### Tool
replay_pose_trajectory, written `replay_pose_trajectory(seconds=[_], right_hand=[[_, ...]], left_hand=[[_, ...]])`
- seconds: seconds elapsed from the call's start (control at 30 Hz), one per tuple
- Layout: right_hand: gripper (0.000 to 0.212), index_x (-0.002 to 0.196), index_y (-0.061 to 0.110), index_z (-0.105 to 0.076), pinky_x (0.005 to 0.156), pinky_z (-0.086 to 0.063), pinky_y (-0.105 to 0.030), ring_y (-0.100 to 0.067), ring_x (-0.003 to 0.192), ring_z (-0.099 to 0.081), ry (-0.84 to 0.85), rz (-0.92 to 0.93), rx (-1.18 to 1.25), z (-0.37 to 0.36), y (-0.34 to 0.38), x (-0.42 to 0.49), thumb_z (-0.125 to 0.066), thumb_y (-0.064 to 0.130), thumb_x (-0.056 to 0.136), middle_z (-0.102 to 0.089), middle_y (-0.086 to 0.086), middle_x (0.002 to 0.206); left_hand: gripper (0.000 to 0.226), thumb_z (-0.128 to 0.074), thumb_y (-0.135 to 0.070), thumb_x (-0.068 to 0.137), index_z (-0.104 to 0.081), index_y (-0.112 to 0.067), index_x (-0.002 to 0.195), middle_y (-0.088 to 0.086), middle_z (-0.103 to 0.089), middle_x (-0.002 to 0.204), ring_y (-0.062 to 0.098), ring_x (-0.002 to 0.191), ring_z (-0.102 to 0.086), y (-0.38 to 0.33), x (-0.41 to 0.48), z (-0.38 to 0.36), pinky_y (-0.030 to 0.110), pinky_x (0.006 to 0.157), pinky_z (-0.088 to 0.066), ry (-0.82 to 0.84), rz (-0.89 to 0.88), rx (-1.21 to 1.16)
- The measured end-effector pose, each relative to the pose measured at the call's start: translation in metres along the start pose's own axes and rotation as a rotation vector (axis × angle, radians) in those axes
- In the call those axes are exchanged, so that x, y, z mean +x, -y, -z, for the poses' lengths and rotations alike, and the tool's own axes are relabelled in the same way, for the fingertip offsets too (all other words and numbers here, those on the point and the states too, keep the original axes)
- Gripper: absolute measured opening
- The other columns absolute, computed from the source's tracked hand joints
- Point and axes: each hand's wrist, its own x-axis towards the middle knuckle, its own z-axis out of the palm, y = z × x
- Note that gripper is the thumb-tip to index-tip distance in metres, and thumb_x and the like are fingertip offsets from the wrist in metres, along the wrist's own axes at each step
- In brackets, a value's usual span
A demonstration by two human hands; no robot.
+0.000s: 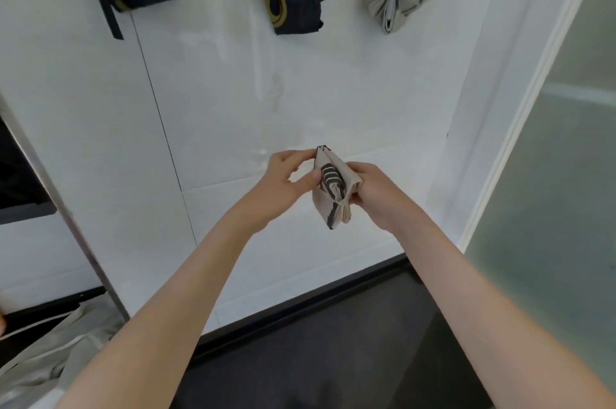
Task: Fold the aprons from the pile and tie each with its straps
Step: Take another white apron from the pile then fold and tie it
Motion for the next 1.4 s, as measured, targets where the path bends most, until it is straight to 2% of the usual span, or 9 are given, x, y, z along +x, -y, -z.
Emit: replay_pose_trajectory(seconds=[0.13,0.23,0.47,0.73,0.97,1.1,1.2,1.27,1.4], right_hand=[[0.024,0.089,0.005,-0.064,0.065,-0.047,-0.024,-0.018,0.072,-0.058,0.11,0.142,0.043,0.013,0.028,0.0,-0.042,0.005,0.097,-0.064,-0.009,0.08],[0.025,0.101,-0.004,-0.063,0.074,-0.05,-0.03,-0.022,0.081,-0.062,0.128,0.219,-0.039,0.027,0.043,0.004,-0.043,0.01,0.098,-0.068,-0.02,0.093],[0.025,0.108,0.009,-0.067,0.091,-0.051,-0.051,-0.036,0.104,-0.063,0.118,0.303,-0.042,0.093,0.063,0.028,-0.045,0.012,0.098,-0.071,-0.014,0.106],[0.032,0.09,0.013,-0.07,0.072,-0.054,-0.027,-0.015,0.08,-0.065,0.292,0.377,0.211,0.176,0.085,0.054,-0.046,-0.008,0.093,-0.072,0.0,0.084],[0.016,0.085,0.014,-0.07,0.064,-0.052,-0.025,-0.013,0.072,-0.066,0.038,0.549,0.262,0.245,0.129,0.083,-0.057,0.005,0.09,-0.071,-0.001,0.076],[0.03,0.093,0.004,-0.062,0.049,-0.048,-0.012,0.002,0.048,-0.062,-0.042,0.574,0.535,0.278,0.146,0.094,-0.034,-0.005,0.098,-0.065,-0.001,0.059],[0.016,0.091,0.005,-0.07,0.077,-0.059,-0.035,-0.022,0.084,-0.072,-0.04,0.628,0.398,0.286,0.155,0.107,-0.055,0.008,0.088,-0.075,-0.01,0.087],[0.031,0.103,0.003,-0.07,0.096,-0.05,-0.053,-0.037,0.102,-0.067,-0.116,0.575,0.311,0.288,0.158,0.121,-0.058,0.018,0.079,-0.072,-0.018,0.104],[0.016,0.093,0.01,-0.07,0.093,-0.049,-0.047,-0.032,0.093,-0.066,-0.17,0.496,0.328,0.287,0.163,0.147,-0.059,0.017,0.084,-0.072,-0.013,0.094]], left_hand=[[0.026,-0.053,-0.042,0.092,-0.061,-0.026,0.111,-0.01,-0.066,0.11,0.002,0.102,-0.06,-0.027,0.014,-0.01,0.015,0.086,-0.046,-0.033,-0.11,-0.19],[0.017,-0.053,-0.035,0.097,-0.058,-0.02,0.09,-0.012,-0.064,0.082,0.003,0.076,-0.06,-0.044,0.03,-0.022,0.016,0.069,-0.047,-0.18,-0.121,-0.27],[0.023,-0.056,-0.038,0.095,-0.057,-0.015,0.09,0.002,-0.062,0.09,0.014,0.082,-0.06,-0.094,0.077,-0.055,0.034,0.078,-0.05,-0.38,-0.173,-0.214],[0.024,-0.057,-0.043,0.093,-0.056,-0.019,0.091,-0.01,-0.059,0.082,0.006,0.075,-0.056,-0.156,0.126,-0.094,0.026,0.07,-0.046,-0.579,-0.322,-0.092],[0.038,-0.059,-0.056,0.085,-0.057,-0.025,0.107,-0.011,-0.064,0.1,0.004,0.095,-0.061,-0.227,0.174,-0.111,0.024,0.084,-0.048,-0.301,-0.366,0.06],[0.026,-0.067,-0.02,0.09,-0.054,-0.025,0.112,-0.009,-0.064,0.107,0.001,0.097,-0.062,-0.257,0.203,-0.128,0.017,0.086,-0.049,-0.156,-0.465,0.083],[0.027,-0.067,-0.017,0.088,-0.056,-0.024,0.112,-0.007,-0.066,0.108,0.008,0.1,-0.062,-0.255,0.228,-0.138,0.025,0.089,-0.05,-0.305,-0.478,-0.049],[0.024,-0.063,-0.013,0.09,-0.057,-0.02,0.112,-0.006,-0.066,0.105,0.008,0.096,-0.062,-0.252,0.242,-0.146,0.021,0.083,-0.049,-0.374,-0.452,-0.183],[0.027,-0.055,-0.002,0.093,-0.055,-0.019,0.113,-0.01,-0.064,0.097,0.003,0.086,-0.06,-0.249,0.266,-0.155,0.013,0.072,-0.047,-0.474,-0.41,-0.397]])
